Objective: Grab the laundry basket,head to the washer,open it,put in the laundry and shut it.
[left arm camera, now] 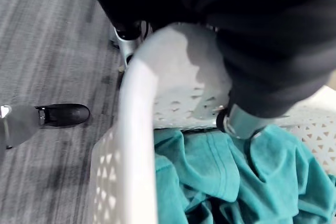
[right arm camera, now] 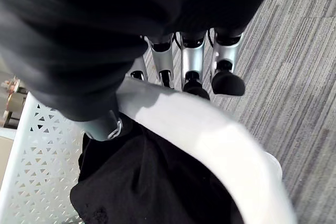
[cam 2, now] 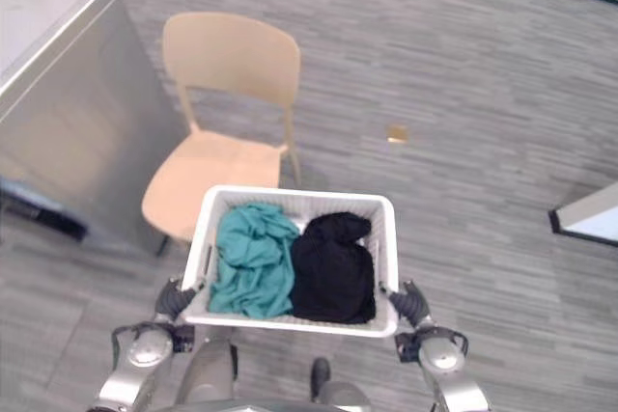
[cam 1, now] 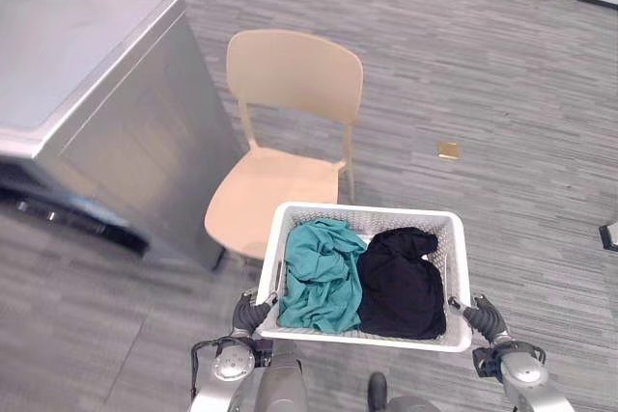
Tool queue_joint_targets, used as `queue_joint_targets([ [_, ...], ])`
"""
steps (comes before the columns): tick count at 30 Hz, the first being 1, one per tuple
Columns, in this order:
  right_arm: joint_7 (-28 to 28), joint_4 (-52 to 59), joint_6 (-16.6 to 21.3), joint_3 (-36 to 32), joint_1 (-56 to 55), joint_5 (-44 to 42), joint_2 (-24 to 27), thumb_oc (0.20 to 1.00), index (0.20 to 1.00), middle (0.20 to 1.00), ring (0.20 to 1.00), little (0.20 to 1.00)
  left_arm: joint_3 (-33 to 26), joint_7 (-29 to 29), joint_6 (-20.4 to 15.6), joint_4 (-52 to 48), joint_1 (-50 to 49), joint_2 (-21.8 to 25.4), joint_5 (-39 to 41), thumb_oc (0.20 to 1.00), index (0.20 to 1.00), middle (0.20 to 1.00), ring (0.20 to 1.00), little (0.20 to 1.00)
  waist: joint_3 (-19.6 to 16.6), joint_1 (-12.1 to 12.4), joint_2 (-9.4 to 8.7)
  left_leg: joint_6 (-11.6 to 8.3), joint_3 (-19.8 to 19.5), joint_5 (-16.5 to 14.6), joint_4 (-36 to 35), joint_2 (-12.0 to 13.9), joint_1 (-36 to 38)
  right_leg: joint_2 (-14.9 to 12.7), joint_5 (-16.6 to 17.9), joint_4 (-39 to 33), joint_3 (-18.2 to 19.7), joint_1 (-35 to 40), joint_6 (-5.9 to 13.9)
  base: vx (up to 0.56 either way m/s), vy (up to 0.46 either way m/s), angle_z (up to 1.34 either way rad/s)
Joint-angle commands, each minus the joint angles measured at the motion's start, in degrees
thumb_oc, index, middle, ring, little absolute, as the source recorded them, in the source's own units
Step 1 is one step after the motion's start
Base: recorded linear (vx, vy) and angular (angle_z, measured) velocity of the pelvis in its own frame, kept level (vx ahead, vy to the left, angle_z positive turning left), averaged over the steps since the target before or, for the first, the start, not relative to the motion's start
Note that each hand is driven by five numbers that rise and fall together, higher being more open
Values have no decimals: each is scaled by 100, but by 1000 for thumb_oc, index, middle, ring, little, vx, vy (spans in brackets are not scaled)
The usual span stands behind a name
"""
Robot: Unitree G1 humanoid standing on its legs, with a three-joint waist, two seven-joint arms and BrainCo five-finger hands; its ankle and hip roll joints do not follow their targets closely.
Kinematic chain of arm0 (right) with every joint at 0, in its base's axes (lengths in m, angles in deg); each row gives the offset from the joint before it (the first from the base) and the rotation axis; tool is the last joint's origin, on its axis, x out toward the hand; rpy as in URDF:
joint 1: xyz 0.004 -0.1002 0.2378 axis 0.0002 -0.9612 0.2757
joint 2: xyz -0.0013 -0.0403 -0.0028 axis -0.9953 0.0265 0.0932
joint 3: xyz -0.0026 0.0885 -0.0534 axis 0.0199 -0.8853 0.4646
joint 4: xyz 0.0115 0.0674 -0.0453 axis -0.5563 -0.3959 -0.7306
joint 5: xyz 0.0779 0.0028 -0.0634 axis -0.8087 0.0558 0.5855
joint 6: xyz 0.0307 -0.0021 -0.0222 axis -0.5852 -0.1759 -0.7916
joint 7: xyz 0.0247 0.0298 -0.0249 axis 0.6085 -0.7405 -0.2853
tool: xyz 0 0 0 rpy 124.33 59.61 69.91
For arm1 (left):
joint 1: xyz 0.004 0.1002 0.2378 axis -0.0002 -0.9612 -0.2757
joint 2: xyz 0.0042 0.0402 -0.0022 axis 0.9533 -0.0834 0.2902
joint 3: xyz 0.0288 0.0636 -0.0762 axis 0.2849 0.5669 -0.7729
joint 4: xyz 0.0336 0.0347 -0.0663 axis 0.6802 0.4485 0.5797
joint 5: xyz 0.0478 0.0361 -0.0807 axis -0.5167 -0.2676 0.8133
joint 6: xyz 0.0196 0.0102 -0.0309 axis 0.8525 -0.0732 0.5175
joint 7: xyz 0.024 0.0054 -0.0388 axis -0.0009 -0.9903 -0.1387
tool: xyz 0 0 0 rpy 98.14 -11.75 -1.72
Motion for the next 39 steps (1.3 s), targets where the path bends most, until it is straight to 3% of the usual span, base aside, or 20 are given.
queue_joint_targets([
  [1, 2, 330, 508, -322, 453, -49, 42, 200, 200, 200, 200, 200, -277, -104, -620, -764, 99, 492, 155, 200, 200, 200, 200, 200, -425, -18, -189, -131, 492, -167, 257, -124, 69, -439, -135, 1008, 146, -366, 342, 285, 372, -42],
  [2, -17, 334, 506, -229, 644, -2, -29, 200, 200, 200, 200, 200, -348, -37, -655, -796, 142, 620, 146, 200, 200, 200, 200, 200, -463, 8, -215, 19, 761, -353, 243, -204, 179, -613, 276, 1265, 202, -665, 422, 192, 270, -5],
  [3, -18, 333, 505, -228, 646, -1, -31, 200, 200, 200, 200, 200, -350, -37, -655, -796, 143, 622, 147, 200, 200, 200, 200, 200, -472, 23, -219, 21, 778, -353, 239, -199, 174, -614, 276, 1275, 222, -688, 424, 151, 255, -23],
  [4, -47, 355, 568, -197, 709, 12, -69, 200, 200, 200, 200, 200, -399, 0, -687, -828, 194, 690, 154, 200, 200, 200, 200, 200, -475, 43, -217, 71, 944, -414, 189, -237, 273, -648, 491, 1387, 165, -836, 444, 156, 209, -74],
  [5, -65, 386, 563, -191, 761, 56, -102, 200, 200, 200, 200, 200, -388, 7, -695, -845, 255, 737, 139, 200, 200, 200, 200, 200, -541, 8, -160, 168, 1025, -444, -9, -342, 456, -496, 580, 1483, 196, -1086, 415, 157, 207, -94],
  [6, -66, 387, 563, -191, 760, 57, -101, 200, 200, 200, 200, 200, -387, 8, -695, -845, 254, 736, 139, 200, 200, 200, 200, 200, -545, 10, -161, 168, 1029, -438, -23, -345, 461, -498, 575, 1492, 201, -1095, 415, 176, 211, -72],
  [10, -103, 261, 537, -79, 887, 99, -99, 200, 200, 200, 200, 200, -344, -18, -673, -860, 334, 739, 110, 200, 200, 200, 200, 200, -493, -112, -21, 320, 1046, -438, -510, -662, 948, 80, 232, 1227, 117, -1480, 263, 97, 155, 14],
  [13, -87, 209, 528, -25, 902, 103, -110, 200, 200, 200, 200, 200, -335, -49, -669, -809, 313, 706, 126, 200, 200, 200, 200, 200, -441, -123, -7, 346, 1009, -450, -582, -745, 1112, 250, 137, 1163, 137, -1473, 183, 30, 46, 38],
  [15, -84, 167, 532, 7, 896, 114, -137, 200, 200, 200, 200, 200, -341, -67, -639, -793, 307, 661, 115, 200, 200, 200, 200, 200, -413, -98, -25, 343, 1003, -490, -568, -796, 1204, 239, 70, 1049, 58, -1326, 144, 21, 3, 34],
  [17, -44, 75, 487, 57, 855, 125, -170, 200, 200, 200, 200, 200, -307, -92, -611, -743, 265, 580, 110, 200, 200, 200, 200, 200, -417, -104, -24, 334, 943, -456, -600, -818, 1235, 358, 14, 1055, 266, -1289, 84, 11, -36, 33],
  [23, -20, -336, 382, 443, 1050, 264, -251, 200, 200, 200, 200, 200, -261, -55, -504, -300, 313, 528, -16, 200, 200, 200, 200, 200, -425, -22, 43, 233, 759, -295, -674, -797, 1267, 501, -26, 800, 369, -1121, -97, -2, -103, 22],
  [26, -63, -446, 351, 487, 1100, 273, -248, 200, 200, 200, 200, 200, -188, -42, -462, -143, 446, 546, -166, 200, 200, 200, 200, 200, -326, -13, 55, 174, 615, -280, -380, -797, 1032, 515, -30, 722, 327, -1114, -167, -87, -81, 7],
  [30, -183, -757, 355, 608, 1298, 212, -280, 200, 200, 200, 200, 200, -26, 83, -440, 296, 768, 463, -306, 200, 200, 200, 200, 200, -190, -31, 62, 70, 106, -400, -2, -920, 658, 396, 111, 685, 184, -1298, -154, -131, 15, 29],
  [34, -272, -1224, 322, 763, 1467, 292, -426, 200, 200, 200, 200, 200, 158, 203, -400, 893, 992, 308, -515, 200, 200, 200, 200, 200, -314, -138, 249, 123, 170, -380, -545, -786, 910, 331, 138, 561, 99, -1376, -41, 39, 153, 22],
  [39, -485, -1526, 303, 952, 1964, 373, -519, 200, 200, 200, 200, 200, 196, 418, -484, 1094, 1311, 393, -540, 200, 200, 200, 200, 200, -128, -98, 395, 246, 444, -371, -675, -898, 575, 176, 321, 611, 374, -2009, 89, -79, 239, -24],
])
